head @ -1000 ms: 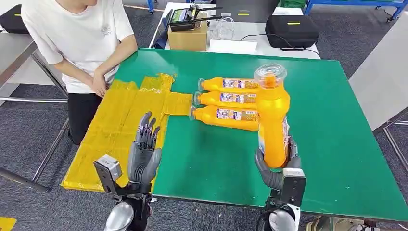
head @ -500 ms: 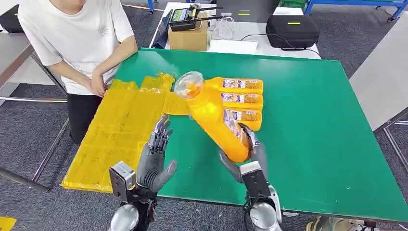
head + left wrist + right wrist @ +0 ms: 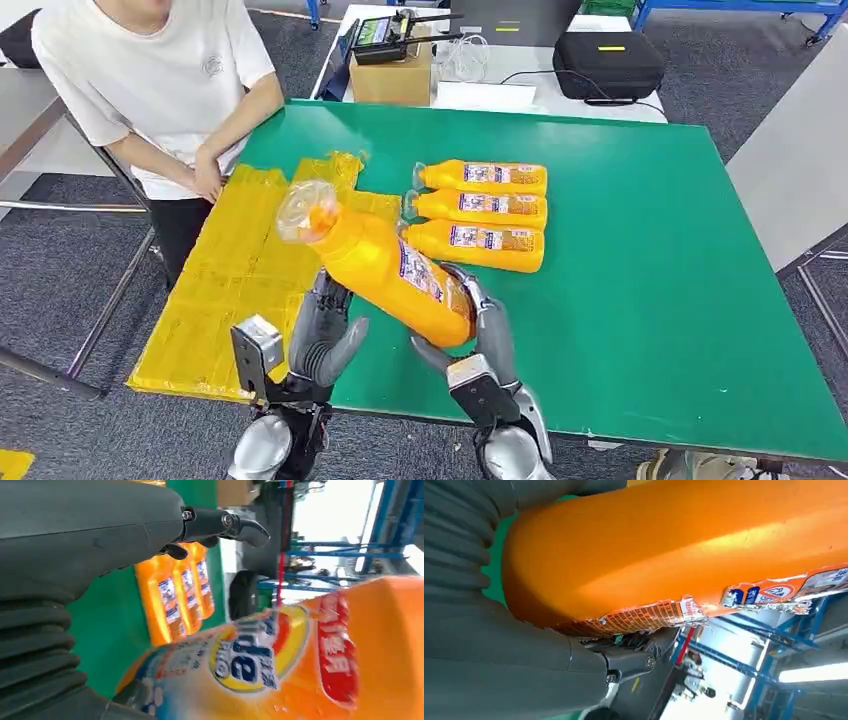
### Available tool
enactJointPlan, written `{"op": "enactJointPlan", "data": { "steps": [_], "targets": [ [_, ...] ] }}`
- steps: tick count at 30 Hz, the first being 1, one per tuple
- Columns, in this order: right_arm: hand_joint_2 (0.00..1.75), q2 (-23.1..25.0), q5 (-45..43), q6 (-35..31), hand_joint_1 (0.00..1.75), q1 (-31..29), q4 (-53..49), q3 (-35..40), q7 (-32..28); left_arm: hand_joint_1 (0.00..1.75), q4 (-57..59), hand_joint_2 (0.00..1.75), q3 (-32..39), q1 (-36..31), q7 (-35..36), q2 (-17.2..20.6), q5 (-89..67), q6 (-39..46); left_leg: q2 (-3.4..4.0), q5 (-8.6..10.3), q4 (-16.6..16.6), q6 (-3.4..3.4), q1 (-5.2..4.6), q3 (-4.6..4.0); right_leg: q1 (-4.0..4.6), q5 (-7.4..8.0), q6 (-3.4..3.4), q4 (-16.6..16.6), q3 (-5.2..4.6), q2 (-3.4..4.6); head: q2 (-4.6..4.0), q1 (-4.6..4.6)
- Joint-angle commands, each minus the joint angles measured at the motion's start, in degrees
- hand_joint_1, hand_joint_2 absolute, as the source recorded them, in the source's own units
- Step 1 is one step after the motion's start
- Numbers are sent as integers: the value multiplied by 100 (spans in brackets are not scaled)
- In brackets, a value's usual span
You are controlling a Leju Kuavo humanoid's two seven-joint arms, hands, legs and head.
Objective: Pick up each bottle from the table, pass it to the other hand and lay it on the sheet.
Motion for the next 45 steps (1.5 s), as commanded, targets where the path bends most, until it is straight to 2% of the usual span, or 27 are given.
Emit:
{"op": "enactJointPlan", "data": {
  "steps": [1,6,8,10,11,16,24,35,36,37,38,39,41,42,45],
  "targets": [
    [175,-98,-50,-186,175,-499,947,616,-180,0,-128,175,-379,-320,-307,143,-46,123,-1,0,-3,8,3,4,6,2,-14,-5,4,1,0,0],
    [175,-112,-50,-177,175,-494,952,651,-164,0,-132,175,-404,-312,-318,157,-41,144,-1,1,-7,10,3,8,6,3,-17,-8,6,0,0,-2],
    [175,-142,-30,-12,175,-553,1013,728,-10,0,-199,175,-425,-328,-741,154,-411,506,-11,2,-10,16,7,11,13,3,-27,-15,14,-8,0,0],
    [175,-177,21,24,175,-562,1155,779,117,0,-321,175,-515,-271,-692,240,-330,351,-6,0,-8,15,5,10,10,3,-23,-12,10,-2,0,-2],
    [175,-176,122,-172,175,-577,1196,778,29,0,-376,175,-597,-244,-785,299,-363,298,0,-1,-10,16,5,14,11,3,-24,-14,12,3,0,0],
    [175,-178,172,-166,175,-691,1154,795,49,0,-353,175,-665,-302,-818,308,-375,275,-8,0,-12,16,4,14,10,2,-26,-15,16,-5,0,0],
    [175,-216,510,-241,175,-746,818,936,-21,0,168,175,-715,-555,-459,308,-273,-301,-14,5,-11,17,6,9,12,6,-28,-16,12,-11,0,0],
    [175,-246,612,-339,175,-709,854,894,-11,0,213,175,-620,-574,-198,275,-190,-354,-10,1,-11,14,4,12,9,1,-24,-14,13,-7,0,0],
    [175,-251,613,-335,175,-706,851,896,-17,7,235,175,-607,-581,-153,265,-167,-357,-9,1,-9,13,4,10,9,2,-23,-12,10,-6,0,0],
    [175,-265,622,-333,175,-702,818,907,-30,84,279,175,-597,-606,-86,258,-174,-343,-11,1,-13,18,7,16,13,3,-30,-18,18,-7,0,0],
    [175,-277,632,-335,175,-710,793,920,-40,134,292,175,-595,-614,-86,253,-249,-265,-10,2,-13,17,4,15,10,3,-28,-16,15,-6,0,0],
    [175,-285,637,-318,175,-719,768,932,-40,138,293,175,-608,-622,-99,261,-369,-181,-12,3,-14,21,8,15,16,6,-34,-21,18,-8,0,0],
    [175,-308,719,-322,175,-772,745,972,-26,166,265,175,-597,-619,-149,255,-451,-133,-9,2,-8,16,4,9,10,3,-26,-12,10,-6,0,-2],
    [175,-306,715,-302,175,-801,749,974,-26,175,232,175,-610,-632,-201,275,-487,-148,-6,1,-5,12,1,5,5,2,-18,-7,4,-4,0,0],
    [175,-300,713,-286,175,-822,748,981,-27,175,221,175,-578,-660,-194,302,-462,-164,-5,1,-6,16,5,6,11,4,-26,-10,6,-2,0,-2]
  ]
}}
